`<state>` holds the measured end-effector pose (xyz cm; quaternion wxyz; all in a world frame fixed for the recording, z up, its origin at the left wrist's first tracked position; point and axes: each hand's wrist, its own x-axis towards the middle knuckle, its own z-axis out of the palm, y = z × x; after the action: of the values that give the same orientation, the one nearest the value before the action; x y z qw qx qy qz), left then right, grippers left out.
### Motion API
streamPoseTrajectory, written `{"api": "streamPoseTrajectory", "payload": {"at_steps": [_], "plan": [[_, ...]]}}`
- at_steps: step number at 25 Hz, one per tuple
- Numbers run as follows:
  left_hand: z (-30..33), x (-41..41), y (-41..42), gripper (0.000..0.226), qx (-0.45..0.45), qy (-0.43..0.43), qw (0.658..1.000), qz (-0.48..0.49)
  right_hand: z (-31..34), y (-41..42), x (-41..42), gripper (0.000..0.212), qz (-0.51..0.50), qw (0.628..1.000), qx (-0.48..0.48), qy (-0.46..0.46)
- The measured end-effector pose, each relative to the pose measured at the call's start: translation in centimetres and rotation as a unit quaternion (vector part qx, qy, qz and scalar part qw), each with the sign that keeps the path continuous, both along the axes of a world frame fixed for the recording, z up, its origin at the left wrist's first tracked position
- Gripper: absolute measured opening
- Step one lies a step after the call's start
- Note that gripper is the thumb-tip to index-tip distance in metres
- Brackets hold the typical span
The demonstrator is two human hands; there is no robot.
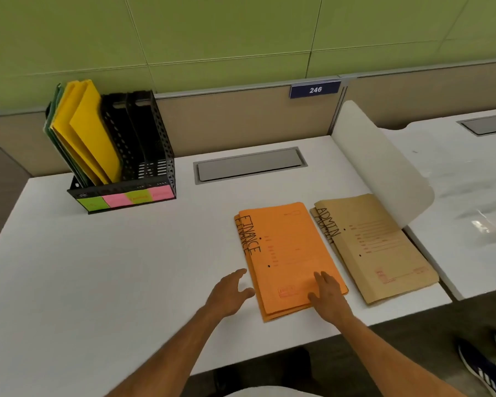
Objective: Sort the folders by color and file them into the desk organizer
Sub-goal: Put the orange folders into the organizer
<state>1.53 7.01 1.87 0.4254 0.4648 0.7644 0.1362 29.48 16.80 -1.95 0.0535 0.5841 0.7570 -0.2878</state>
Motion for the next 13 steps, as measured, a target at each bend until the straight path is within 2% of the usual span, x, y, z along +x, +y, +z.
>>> {"api": "streamPoseTrajectory", "payload": {"at_steps": [4, 8, 13], "plan": [[0.0, 2.1, 0.9, 0.071, -0.025, -0.002, 0.999, 0.033, -0.1, 3.7, 2.4, 0.068, 0.056, 0.997, -0.024, -0.039], [0.0, 5.3, 1.7, 0.064, -0.036, -0.055, 0.994, 0.083, -0.2, 5.9, 4.5, 0.051, 0.192, 0.976, -0.064, -0.083], [0.0, 8.7, 2.3, 0.065, -0.011, -0.115, 0.978, 0.174, -0.2, 8.4, 4.9, 0.035, 0.263, 0.960, -0.042, -0.090]]}}
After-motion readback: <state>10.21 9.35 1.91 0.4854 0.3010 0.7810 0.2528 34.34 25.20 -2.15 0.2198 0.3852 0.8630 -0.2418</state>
